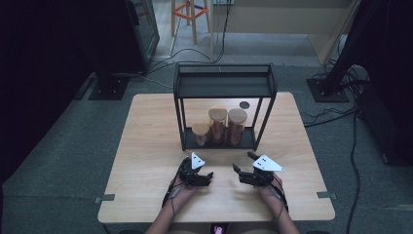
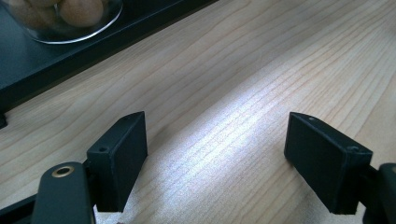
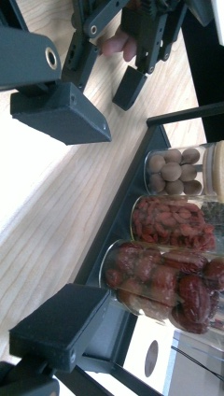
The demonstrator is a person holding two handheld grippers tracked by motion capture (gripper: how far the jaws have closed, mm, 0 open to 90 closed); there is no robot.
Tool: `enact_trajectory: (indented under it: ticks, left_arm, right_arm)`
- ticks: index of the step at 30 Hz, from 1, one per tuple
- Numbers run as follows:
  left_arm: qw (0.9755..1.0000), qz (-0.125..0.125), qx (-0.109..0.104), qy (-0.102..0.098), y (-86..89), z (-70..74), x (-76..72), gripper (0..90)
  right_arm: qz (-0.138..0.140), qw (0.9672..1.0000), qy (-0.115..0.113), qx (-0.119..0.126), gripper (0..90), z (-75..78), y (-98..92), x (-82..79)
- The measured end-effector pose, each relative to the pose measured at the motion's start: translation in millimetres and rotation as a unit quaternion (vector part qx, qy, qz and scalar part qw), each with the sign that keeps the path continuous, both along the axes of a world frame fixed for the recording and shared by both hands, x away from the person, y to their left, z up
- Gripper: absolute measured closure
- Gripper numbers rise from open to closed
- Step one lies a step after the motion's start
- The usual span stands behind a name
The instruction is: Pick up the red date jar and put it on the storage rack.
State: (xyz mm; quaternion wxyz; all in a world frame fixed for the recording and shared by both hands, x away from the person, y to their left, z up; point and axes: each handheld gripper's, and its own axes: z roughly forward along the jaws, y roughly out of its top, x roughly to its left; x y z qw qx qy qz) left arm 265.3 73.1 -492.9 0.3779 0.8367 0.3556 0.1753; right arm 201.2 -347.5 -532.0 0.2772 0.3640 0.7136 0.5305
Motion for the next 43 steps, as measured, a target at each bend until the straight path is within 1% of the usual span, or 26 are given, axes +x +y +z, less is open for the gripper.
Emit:
enact_trajectory:
  ticks: [16, 22, 26, 43]
  left_arm:
    - [1.0000, 0.002, 0.001, -0.002, -1.0, -0.2, -1.4, 21.3]
    - [1.0000, 0.002, 0.002, -0.003, -1.2, -0.2, -1.8, 21.3]
    - [1.0000, 0.002, 0.002, -0.004, -1.5, -0.3, -2.1, 21.3]
    - [1.0000, 0.005, 0.001, -0.004, -1.7, -0.4, -2.9, 21.3]
  right_arm:
    - [0.001, 1.0000, -0.002, 0.005, 20.4, -8.4, -0.9, -2.8]
    - [0.001, 1.0000, 0.002, 0.001, 20.3, -11.3, -0.1, -3.2]
    - [0.002, 1.0000, 0.003, 0.001, 20.4, -11.2, -0.3, -2.7]
    - [0.004, 0.9999, 0.006, -0.015, 20.2, -8.0, 3.0, -1.2]
